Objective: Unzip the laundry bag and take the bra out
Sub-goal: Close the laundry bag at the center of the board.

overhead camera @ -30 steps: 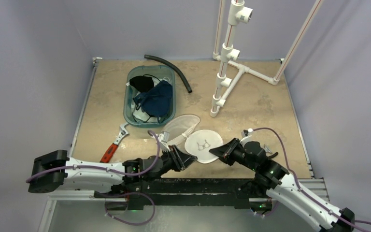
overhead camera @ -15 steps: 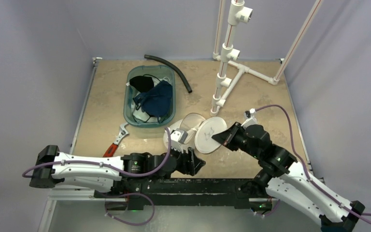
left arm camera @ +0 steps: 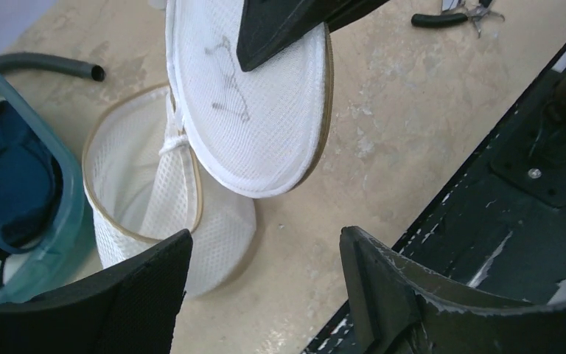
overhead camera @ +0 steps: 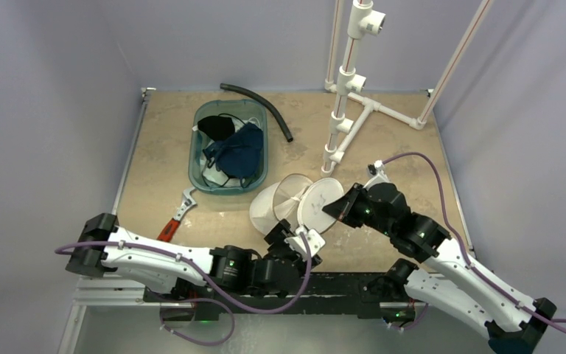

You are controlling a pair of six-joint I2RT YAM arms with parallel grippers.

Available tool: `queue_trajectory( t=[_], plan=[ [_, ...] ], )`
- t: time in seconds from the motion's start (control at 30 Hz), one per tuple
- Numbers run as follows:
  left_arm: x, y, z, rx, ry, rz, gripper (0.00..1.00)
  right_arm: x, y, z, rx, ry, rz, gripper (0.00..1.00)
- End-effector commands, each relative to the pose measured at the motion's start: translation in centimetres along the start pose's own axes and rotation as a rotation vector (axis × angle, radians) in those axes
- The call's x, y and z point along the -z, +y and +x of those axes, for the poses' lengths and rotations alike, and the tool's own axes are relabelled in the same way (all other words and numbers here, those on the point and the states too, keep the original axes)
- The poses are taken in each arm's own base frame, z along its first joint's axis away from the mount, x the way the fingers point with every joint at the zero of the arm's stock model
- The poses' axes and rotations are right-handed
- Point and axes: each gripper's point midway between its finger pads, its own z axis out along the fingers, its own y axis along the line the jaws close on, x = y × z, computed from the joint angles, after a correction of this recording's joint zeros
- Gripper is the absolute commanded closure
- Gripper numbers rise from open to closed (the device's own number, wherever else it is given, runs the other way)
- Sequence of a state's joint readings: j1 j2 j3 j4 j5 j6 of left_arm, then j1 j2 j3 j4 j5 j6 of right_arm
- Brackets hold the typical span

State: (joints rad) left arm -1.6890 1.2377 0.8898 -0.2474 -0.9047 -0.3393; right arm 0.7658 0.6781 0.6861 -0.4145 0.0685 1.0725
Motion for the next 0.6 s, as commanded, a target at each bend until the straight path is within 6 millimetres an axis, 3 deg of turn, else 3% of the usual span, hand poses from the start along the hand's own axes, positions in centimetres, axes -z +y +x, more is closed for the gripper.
queue_trajectory(
  t=[0.0,0.3,0.57],
  plan=[
    [-0.2,-0.3,-3.1,-0.148,-0.071,0.009,0.27,1.1,2.1,-0.8,-0.006,-0.016,-0.063,1.0],
    [-2.1,-1.0,-3.4,-0.259,-0.091,-0.034,0.24,1.1,3.2,-0.3,-0.044,0.018,-0.114,1.0],
    [-5.7,-0.6,-2.5,-0.311,-0.028,-0.097,0.33,1.3,3.6,0.0,-0.059,0.037,-0.137,1.0]
  ],
)
